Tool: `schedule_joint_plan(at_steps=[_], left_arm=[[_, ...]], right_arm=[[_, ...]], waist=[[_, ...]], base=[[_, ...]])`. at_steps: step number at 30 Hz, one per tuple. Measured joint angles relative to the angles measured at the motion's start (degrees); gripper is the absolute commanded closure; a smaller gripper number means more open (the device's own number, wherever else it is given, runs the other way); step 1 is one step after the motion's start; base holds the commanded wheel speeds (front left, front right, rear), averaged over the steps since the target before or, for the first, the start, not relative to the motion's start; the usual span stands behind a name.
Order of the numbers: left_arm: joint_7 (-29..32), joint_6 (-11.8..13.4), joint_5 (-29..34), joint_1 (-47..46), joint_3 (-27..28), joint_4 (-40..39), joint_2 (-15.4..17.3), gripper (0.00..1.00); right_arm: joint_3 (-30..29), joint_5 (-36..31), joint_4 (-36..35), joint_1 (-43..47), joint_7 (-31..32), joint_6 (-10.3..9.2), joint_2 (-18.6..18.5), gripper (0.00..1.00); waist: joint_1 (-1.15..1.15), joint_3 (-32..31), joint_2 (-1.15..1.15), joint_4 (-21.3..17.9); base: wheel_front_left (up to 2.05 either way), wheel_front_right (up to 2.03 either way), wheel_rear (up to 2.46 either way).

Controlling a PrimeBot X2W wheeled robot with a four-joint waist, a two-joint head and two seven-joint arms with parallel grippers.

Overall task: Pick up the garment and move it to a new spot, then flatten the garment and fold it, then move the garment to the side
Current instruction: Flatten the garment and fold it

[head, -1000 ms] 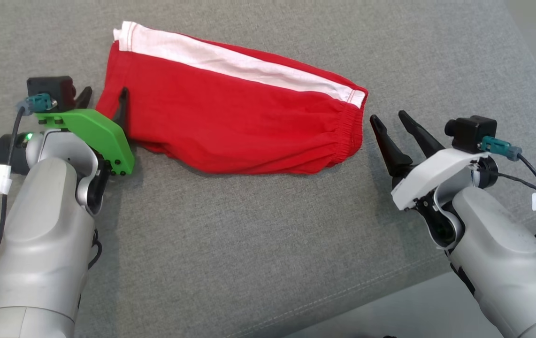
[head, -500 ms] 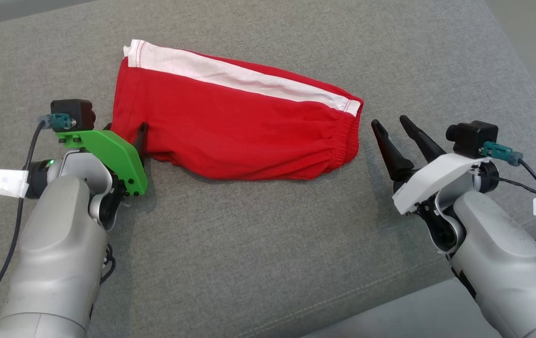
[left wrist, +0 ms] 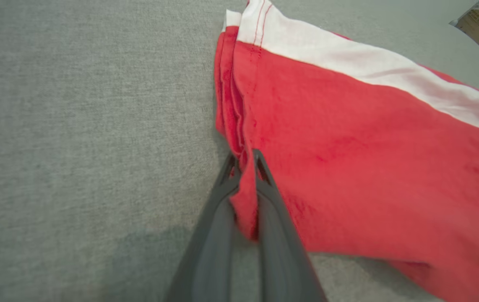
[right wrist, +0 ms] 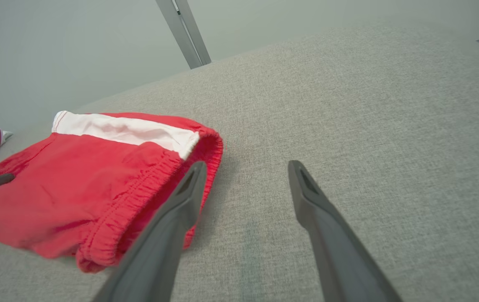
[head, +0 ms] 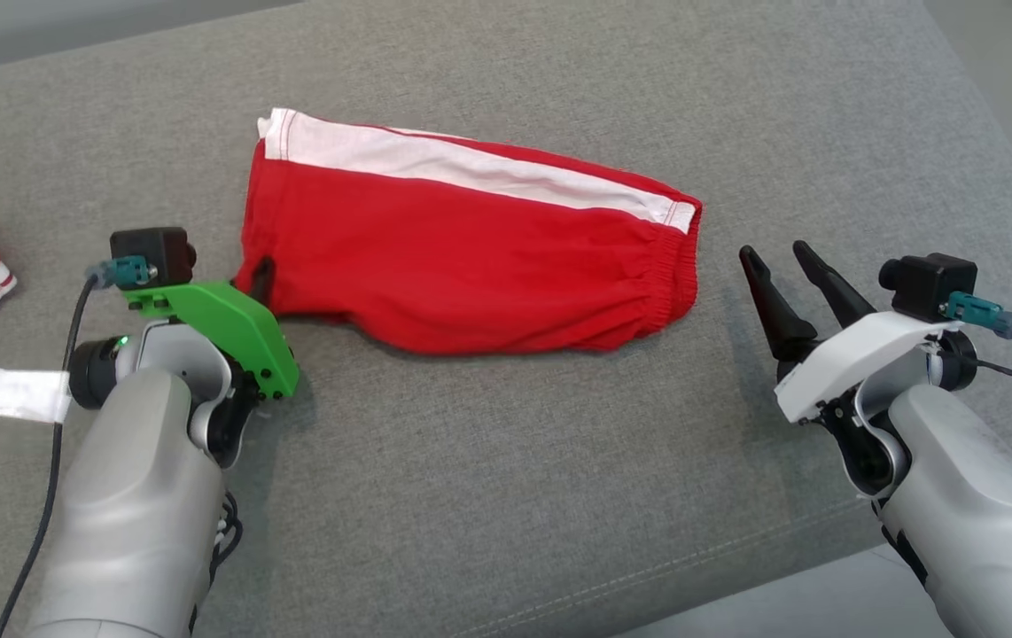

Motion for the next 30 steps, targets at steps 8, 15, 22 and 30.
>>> schedule_joint_plan(at_steps=[8, 15, 22, 30], left_arm=[[-6.93, -0.10, -2.65, 5.83, 0.57, -2.90, -0.68, 1.00], [-11.92, -0.52, -4.48, 13.24, -0.32, -5.70, -1.36, 1.00], [-14.03, -0.52, -7.48, 18.98, -4.36, -10.67, -1.24, 1.00], [-14.54, -0.51, -10.20, 24.66, -7.82, -15.28, -1.10, 1.00]], right_arm=[[-2.45, 0.38, -0.87, 2.25, -0.01, 0.00, -0.62, 0.00], [-3.35, 0.38, -0.92, 4.19, 0.00, -0.01, -0.63, 0.00], [-1.85, 0.64, -0.32, 6.59, -0.01, -0.01, 0.01, 0.00], [-1.27, 2.61, -0.02, 8.34, 0.26, -0.01, 1.52, 0.00]], waist=[[0.00, -2.02, 0.00, 3.49], [0.00, -4.33, 0.00, 6.78], [0.00, -7.43, 0.00, 10.10], [0.00, -9.55, 0.00, 12.43]], base=[[0.00, 0.00, 0.00], [0.00, 0.00, 0.00], [0.00, 0.00, 0.00], [0.00, 0.00, 0.00]])
